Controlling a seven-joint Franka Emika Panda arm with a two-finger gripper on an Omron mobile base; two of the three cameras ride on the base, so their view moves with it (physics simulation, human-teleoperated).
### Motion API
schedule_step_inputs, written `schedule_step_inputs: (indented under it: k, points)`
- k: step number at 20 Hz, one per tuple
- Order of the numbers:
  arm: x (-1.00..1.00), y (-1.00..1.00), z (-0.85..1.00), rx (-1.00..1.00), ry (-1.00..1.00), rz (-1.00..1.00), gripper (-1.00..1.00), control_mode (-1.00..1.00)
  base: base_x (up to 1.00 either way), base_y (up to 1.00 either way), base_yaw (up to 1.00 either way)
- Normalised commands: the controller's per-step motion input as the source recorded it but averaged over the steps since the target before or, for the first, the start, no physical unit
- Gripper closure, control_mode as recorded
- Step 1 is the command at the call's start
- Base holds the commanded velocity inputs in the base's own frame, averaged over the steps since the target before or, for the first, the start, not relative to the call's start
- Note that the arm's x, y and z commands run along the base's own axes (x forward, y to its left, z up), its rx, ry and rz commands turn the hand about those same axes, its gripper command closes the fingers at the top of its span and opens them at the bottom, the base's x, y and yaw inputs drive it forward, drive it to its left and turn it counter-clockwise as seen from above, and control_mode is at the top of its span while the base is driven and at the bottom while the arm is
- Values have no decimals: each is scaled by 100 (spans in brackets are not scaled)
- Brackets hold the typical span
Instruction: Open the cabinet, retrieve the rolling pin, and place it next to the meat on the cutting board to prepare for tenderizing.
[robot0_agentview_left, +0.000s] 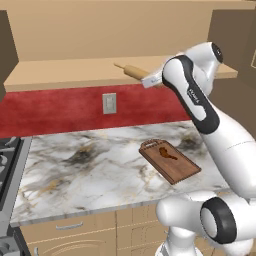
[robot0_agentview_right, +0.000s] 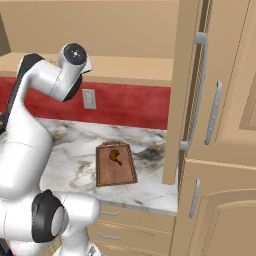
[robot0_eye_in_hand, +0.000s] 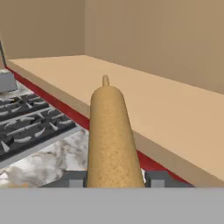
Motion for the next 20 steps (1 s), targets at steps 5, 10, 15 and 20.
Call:
schedule_step_inputs:
  k: [5,10,15,20]
  points:
    - [-68,-8,1,-1,12,-11,100,-100,0,0,0]
    - [-42,-15,1,-10,23,-15,100,-100,0,0,0]
    - [-49,-30,0,-7,23,-12,100,-100,0,0,0]
    - [-64,-45,0,-1,15,-9,100,-100,0,0,0]
